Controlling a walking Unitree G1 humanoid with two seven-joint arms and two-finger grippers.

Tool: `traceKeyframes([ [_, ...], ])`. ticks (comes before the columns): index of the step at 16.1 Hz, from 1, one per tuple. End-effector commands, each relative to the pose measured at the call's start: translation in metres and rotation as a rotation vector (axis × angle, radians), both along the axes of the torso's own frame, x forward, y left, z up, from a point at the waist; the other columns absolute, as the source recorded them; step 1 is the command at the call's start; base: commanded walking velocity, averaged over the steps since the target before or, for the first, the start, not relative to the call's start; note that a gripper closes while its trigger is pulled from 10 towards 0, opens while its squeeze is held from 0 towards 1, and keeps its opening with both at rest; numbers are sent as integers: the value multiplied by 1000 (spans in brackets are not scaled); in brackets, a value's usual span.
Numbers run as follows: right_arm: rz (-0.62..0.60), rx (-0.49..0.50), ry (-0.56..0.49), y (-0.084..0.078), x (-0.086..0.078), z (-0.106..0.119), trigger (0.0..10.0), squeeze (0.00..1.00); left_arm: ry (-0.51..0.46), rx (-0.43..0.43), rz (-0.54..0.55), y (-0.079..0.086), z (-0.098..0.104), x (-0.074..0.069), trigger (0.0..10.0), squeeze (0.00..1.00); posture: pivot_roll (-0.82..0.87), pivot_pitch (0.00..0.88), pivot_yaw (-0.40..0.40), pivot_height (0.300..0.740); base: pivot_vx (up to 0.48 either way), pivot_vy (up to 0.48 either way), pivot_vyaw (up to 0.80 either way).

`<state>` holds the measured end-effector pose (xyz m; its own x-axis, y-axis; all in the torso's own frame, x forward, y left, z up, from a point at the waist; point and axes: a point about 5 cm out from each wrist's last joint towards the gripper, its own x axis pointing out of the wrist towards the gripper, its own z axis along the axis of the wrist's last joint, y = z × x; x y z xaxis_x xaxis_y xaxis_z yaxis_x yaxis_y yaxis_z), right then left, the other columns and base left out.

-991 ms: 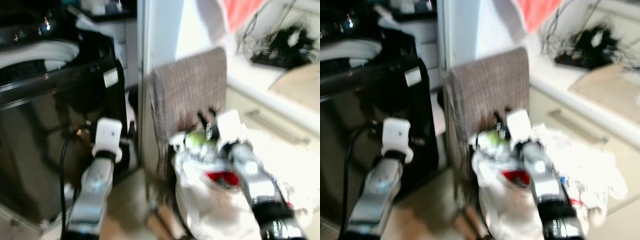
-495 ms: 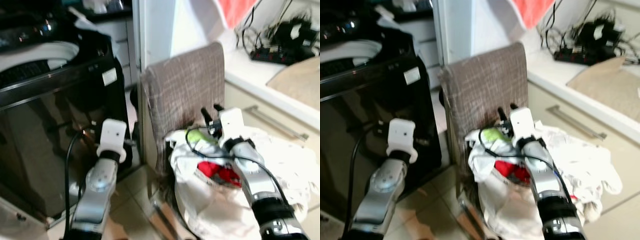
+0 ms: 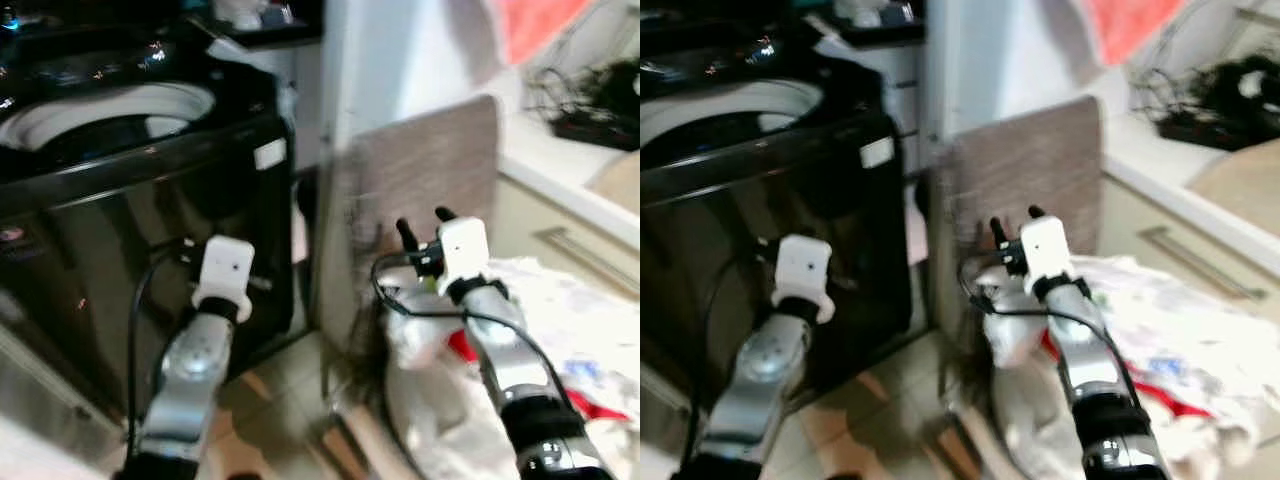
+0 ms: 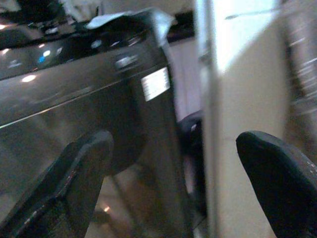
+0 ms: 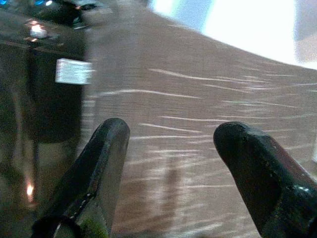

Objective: Clothes washing

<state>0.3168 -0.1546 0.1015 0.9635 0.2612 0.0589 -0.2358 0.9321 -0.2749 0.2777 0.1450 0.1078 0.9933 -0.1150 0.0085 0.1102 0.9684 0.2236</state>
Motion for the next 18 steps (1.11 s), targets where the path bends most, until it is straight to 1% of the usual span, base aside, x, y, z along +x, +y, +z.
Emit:
traceKeyframes([
  [1,-45,-34,28,-10,1,-3,10000,0,-10,-3,-12,-4,3,3,10000,0,-48,0,-12,740,0,0,0],
  [2,-45,-5,37,-10,0,-5,10000,0,-10,-3,-15,-4,4,4,10000,0,-52,0,-8,731,0,0,0],
  [3,-48,3,27,-12,-1,-4,10000,0,-14,-1,-25,-4,4,4,10000,0,-54,0,-6,718,0,0,0],
  [5,-64,5,23,-13,-1,-4,10000,0,-19,1,-31,-5,5,5,10000,0,-54,0,-6,705,0,0,-200],
  [8,-76,17,26,-14,0,-4,10000,0,-27,11,-43,-6,6,9,10000,0,-63,0,-1,679,0,0,-421],
  [10,-82,46,40,-15,-1,-6,10000,0,-26,15,-42,-6,6,9,10000,0,-71,4,1,663,0,0,-463],
  [15,-72,86,49,-11,-2,-8,10000,0,-34,21,-40,-5,6,9,10000,0,-60,17,-8,659,0,0,-556],
  [18,-67,85,54,-9,-3,-11,10000,0,-39,27,-38,-3,6,9,10000,0,-50,17,-11,659,0,0,-587],
])
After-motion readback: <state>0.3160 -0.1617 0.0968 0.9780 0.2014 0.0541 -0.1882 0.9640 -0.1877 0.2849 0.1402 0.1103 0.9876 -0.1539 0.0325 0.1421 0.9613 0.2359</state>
